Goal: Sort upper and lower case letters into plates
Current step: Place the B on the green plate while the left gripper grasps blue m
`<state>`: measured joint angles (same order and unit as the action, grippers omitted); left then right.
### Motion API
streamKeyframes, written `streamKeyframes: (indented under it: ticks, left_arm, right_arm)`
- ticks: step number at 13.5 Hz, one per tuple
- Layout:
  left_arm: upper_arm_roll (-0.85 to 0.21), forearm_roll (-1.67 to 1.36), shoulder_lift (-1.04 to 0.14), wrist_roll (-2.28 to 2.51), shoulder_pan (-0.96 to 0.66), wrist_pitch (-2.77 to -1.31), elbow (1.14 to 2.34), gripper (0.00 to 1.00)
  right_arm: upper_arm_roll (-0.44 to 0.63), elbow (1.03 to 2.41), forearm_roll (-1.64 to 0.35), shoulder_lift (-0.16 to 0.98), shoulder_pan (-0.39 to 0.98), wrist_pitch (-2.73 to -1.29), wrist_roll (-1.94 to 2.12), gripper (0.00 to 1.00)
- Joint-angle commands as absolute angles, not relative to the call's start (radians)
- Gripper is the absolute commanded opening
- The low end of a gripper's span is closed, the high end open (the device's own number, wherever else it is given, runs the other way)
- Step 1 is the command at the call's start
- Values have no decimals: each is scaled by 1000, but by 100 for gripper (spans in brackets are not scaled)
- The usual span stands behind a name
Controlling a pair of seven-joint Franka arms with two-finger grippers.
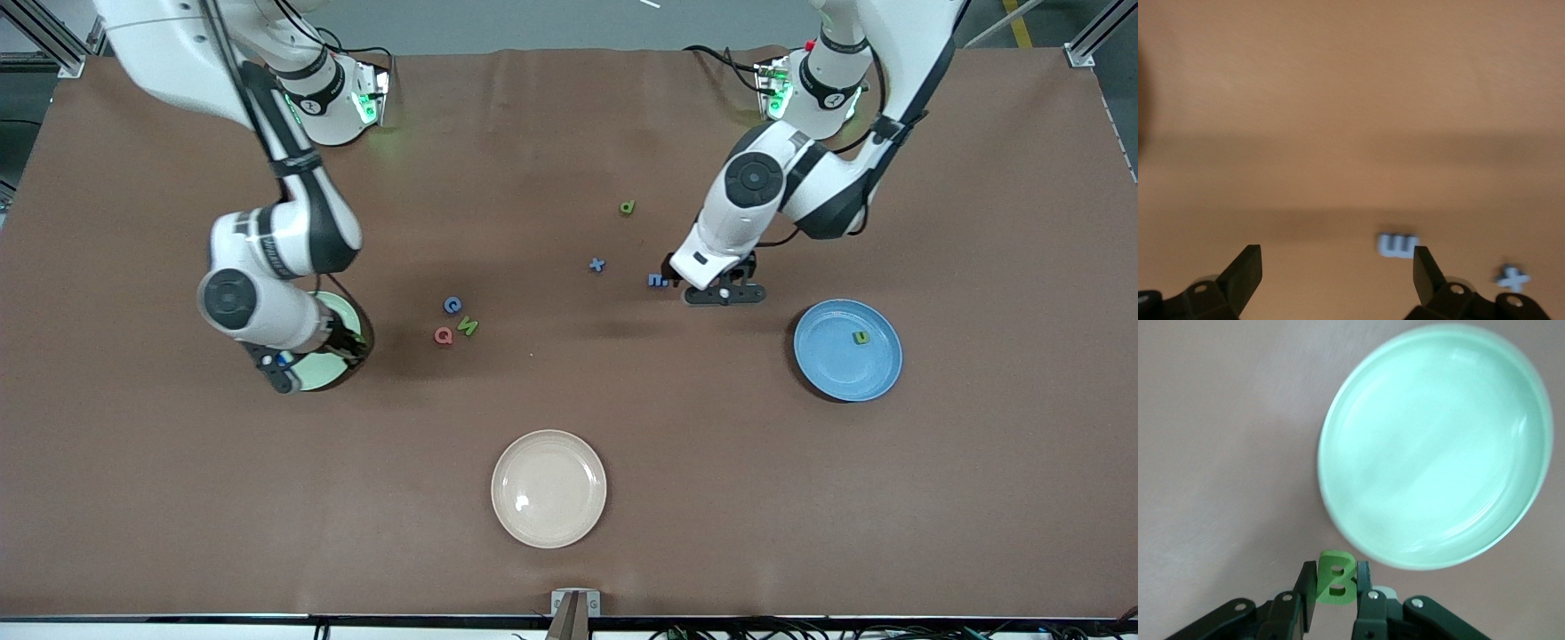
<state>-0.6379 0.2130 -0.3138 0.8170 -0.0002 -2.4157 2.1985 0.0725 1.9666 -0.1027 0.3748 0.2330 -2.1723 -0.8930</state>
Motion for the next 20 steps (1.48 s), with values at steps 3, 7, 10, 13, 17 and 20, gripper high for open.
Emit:
streamKeyframes:
  ticks: [3, 7, 10, 13, 17, 20]
  left_arm:
    - [-637, 342, -400, 1015, -75, -2483, 2212, 100]
    - [-635, 492, -474, 1121, -89, -2559, 2238, 100]
    - [-630, 524, -498, 1129, -83, -2603, 2237, 100]
    - [-603, 572, -512, 1129, -84, -2606, 2224, 100]
    - [-600, 586, -529, 1131, -89, -2606, 2223, 100]
    - [-600, 586, -543, 1152, -97, -2605, 2204, 95]
  right_arm:
    - [58, 2123, -115, 311, 135, -2264, -686, 0]
    - [58, 2282, -115, 313, 104, -2488, -607, 0]
    - [58, 2296, -115, 321, 104, -2494, -607, 2]
    - [58, 2293, -115, 324, 104, -2485, -607, 57]
    - [55, 2213, -114, 322, 124, -2392, -612, 100]
    - [55, 2036, -115, 324, 202, -2183, -753, 100]
